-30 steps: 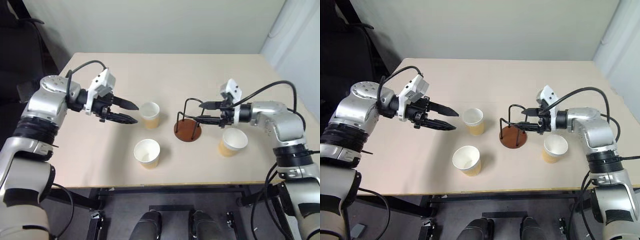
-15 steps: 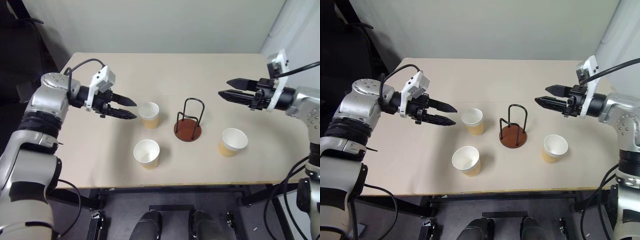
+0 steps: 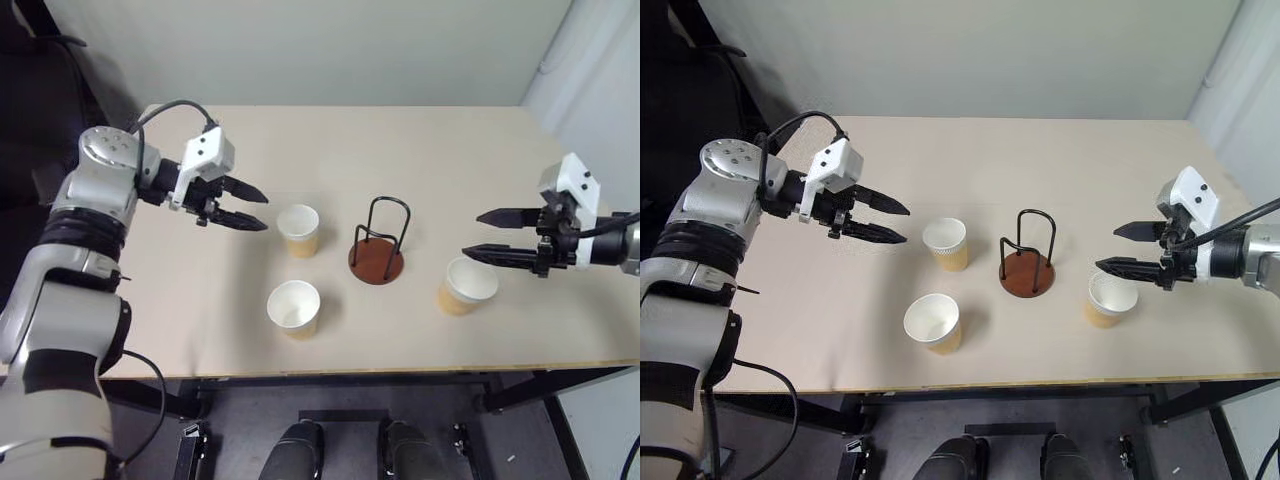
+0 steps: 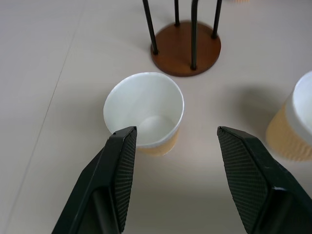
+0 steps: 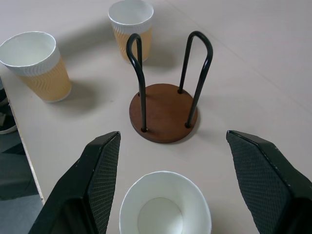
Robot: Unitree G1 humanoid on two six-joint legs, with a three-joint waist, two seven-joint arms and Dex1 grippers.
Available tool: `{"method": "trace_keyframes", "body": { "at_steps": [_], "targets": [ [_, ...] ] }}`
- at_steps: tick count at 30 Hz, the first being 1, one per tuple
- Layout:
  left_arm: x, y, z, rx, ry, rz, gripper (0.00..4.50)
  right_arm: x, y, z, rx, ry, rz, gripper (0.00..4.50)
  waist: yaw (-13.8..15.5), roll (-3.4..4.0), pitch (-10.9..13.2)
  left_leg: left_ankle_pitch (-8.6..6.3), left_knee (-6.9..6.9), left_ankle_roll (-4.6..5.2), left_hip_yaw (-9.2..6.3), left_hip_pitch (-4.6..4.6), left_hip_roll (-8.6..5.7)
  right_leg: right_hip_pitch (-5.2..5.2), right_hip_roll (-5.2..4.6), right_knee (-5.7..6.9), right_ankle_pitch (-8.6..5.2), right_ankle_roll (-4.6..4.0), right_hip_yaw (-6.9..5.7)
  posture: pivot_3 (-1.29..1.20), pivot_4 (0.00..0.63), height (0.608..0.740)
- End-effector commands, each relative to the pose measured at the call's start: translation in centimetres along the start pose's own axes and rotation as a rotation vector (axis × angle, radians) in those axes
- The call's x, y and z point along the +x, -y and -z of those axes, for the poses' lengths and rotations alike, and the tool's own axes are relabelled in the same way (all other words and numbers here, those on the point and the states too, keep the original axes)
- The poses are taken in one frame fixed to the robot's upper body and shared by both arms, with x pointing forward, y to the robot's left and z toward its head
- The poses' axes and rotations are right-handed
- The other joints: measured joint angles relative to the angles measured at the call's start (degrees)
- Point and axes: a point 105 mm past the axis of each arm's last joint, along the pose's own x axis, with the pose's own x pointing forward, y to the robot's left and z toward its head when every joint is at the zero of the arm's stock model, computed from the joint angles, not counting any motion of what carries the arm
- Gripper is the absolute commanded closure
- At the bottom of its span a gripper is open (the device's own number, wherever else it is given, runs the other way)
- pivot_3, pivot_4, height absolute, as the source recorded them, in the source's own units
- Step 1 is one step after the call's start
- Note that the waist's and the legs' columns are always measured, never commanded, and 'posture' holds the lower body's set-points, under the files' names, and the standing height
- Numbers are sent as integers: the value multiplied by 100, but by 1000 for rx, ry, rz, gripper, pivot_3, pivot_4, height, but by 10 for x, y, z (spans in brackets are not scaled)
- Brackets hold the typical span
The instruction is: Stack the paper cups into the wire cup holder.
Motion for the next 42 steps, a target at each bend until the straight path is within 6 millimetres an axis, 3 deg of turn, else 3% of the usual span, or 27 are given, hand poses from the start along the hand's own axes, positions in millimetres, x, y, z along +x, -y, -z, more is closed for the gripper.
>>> {"method": "trace_keyframes", "body": {
  "at_steps": [1,9,21,32,37,42],
  "targets": [
    [-7,-4,-9,121,-54,3,1688,-9,2,-15,-72,25,33,1011,1,0,0,1,1,1,-1,0,0,0,-1,1,0,2,1,0,150,740],
    [-12,-9,-9,369,-252,7,1688,-11,-8,-22,-91,19,-31,1011,12,-1,0,2,4,16,-3,-7,-6,2,-1,2,-7,14,3,0,150,740],
    [-5,-6,6,384,-301,13,1688,-5,-19,-66,-188,143,-116,1011,-7,-2,-1,-4,7,22,-1,-8,-9,-4,-3,10,-11,12,-3,0,150,740],
    [-3,-17,8,508,-424,-30,1688,-3,-21,-67,-184,134,-143,1011,-1,-4,-2,-6,19,24,-5,-11,-12,-6,-6,20,-13,7,-7,0,150,740],
    [12,-17,-6,551,-355,-20,1688,-2,-21,-66,-176,127,-151,1011,14,-5,-2,-6,27,24,-8,-13,-13,-4,-9,24,-13,7,-6,0,150,740],
    [12,-19,-19,590,-336,-24,1688,-3,-20,-66,-171,121,-157,1011,-1,-5,-2,-8,34,23,-6,-15,-10,-7,-12,25,-8,7,-5,0,150,740]
  ]
}}
